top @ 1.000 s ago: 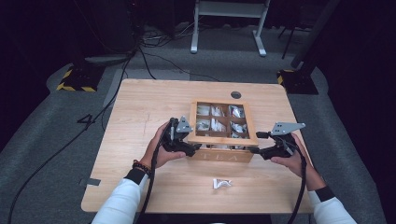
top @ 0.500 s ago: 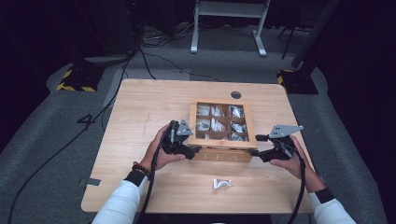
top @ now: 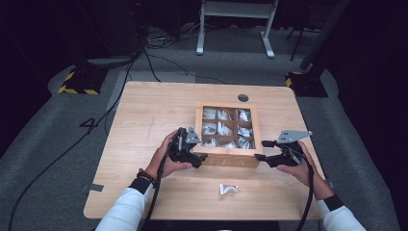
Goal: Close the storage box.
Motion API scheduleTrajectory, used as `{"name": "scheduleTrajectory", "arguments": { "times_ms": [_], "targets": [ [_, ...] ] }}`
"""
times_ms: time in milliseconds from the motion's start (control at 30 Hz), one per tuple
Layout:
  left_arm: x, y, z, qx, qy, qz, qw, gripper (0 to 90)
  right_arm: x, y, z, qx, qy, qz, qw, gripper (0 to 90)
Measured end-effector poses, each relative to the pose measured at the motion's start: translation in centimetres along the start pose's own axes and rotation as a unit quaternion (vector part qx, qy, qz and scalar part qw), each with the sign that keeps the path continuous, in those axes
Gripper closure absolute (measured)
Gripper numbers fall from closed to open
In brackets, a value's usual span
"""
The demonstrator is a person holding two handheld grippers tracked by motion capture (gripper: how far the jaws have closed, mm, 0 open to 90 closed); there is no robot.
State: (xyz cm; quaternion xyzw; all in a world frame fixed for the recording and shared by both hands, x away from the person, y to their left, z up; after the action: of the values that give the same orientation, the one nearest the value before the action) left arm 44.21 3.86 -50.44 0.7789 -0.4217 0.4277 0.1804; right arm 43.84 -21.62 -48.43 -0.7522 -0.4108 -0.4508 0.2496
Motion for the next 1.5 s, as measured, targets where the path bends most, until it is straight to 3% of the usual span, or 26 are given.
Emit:
{"name": "scheduleTrajectory", "arguments": {
  "times_ms": [300,400,833,900,1300,1500],
  "targets": [
    [-0.1,0.1,-0.4,-0.001,0.003,0.003,1.0,15.4,-0.1,-0.2,0.0,-0.008,-0.008,-0.01,0.9999,36.9],
    [0.3,0.0,-1.0,-0.003,0.016,-0.001,0.9999,17.0,0.1,-0.2,-0.1,-0.006,-0.005,-0.012,0.9999,37.5],
    [0.4,-0.8,-3.4,0.027,0.026,0.015,0.9992,17.6,0.8,-0.3,-1.2,-0.023,-0.003,-0.03,0.9993,30.3],
    [0.5,-0.9,-3.9,0.023,0.035,0.01,0.9991,17.4,0.8,-0.3,-1.4,-0.027,-0.006,-0.034,0.9991,29.5],
    [-0.5,-1.6,-6.2,0.056,0.027,0.035,0.9975,16.2,0.3,0.3,-3.0,-0.058,-0.012,-0.048,0.9971,28.6],
    [-1.9,-1.8,-6.9,0.066,0.01,0.042,0.9969,16.3,-0.5,1.0,-4.2,-0.08,-0.017,-0.051,0.9953,27.4]
  ]
}}
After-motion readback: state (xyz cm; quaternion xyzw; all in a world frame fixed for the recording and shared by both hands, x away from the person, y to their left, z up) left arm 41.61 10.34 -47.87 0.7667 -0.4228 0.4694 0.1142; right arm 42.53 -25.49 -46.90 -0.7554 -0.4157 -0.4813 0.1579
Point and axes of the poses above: each handheld gripper's, and its own axes: z roughly forward along the jaws, x roughly out of its top, y roughly to its right, the point moved 9 cm from there along z, roughly forward along the jaws, and after that the axes turned 10 degrees about y, right-handed, at the moved point
